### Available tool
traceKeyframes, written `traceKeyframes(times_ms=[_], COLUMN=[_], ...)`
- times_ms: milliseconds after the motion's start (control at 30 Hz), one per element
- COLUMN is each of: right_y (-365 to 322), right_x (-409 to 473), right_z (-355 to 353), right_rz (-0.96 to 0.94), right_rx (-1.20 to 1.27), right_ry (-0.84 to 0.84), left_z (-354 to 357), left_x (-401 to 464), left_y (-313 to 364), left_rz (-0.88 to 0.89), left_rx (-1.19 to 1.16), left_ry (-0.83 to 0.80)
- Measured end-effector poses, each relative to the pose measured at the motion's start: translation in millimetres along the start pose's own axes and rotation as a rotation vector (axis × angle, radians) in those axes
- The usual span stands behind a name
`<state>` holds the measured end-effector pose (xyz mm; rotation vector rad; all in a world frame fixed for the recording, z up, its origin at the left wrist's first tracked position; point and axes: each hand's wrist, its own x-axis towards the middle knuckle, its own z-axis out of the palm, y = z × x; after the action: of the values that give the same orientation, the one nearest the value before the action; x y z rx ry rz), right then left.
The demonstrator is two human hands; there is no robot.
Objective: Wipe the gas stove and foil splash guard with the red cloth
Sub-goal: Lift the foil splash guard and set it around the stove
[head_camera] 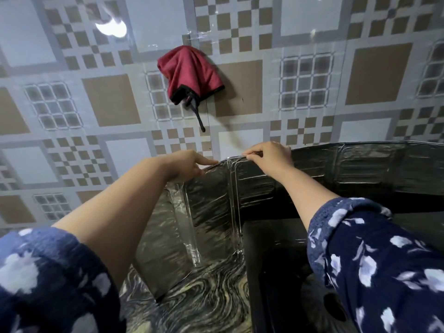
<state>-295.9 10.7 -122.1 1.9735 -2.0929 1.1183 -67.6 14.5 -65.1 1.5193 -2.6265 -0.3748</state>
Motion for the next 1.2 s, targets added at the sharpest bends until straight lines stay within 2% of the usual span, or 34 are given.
traceKeyframes(times_ms=[167, 267, 433, 567, 700, 900, 1100, 1200], right_y=[0.5, -0.8, 4.1, 10.9, 15.8, 29.0, 34.7, 35.6], right_x=[-0.5, 1.1, 8.6, 15.6, 19.0, 13.3, 4.1, -1.9], right_z=[5.2, 1.8, -13.2, -20.8, -21.8, -6.1, -0.2, -6.8], right_rz=[0.011, 0.031, 0.052, 0.066, 0.078, -0.006, -0.106, -0.123], right_rx=[0.019, 0.027, 0.001, -0.025, -0.034, 0.127, -0.017, -0.086], right_ry=[0.000, -0.035, -0.071, -0.084, -0.046, 0.093, 0.168, 0.113], left_z=[3.2, 5.7, 2.7, 2.7, 14.8, 35.3, 49.8, 54.8], left_x=[-12.5, -12.9, -7.1, -4.7, 4.2, 12.8, 12.7, 13.1], left_y=[-4.1, -4.3, 11.3, 30.0, 43.8, 55.8, 65.9, 67.0], left_rz=[0.005, 0.007, 0.022, -0.033, -0.075, -0.114, -0.130, -0.144], left_rx=[0.114, 0.083, -0.051, -0.331, -0.484, -0.663, -0.801, -0.821], left_ry=[0.047, 0.083, 0.075, 0.021, 0.024, 0.127, 0.227, 0.264])
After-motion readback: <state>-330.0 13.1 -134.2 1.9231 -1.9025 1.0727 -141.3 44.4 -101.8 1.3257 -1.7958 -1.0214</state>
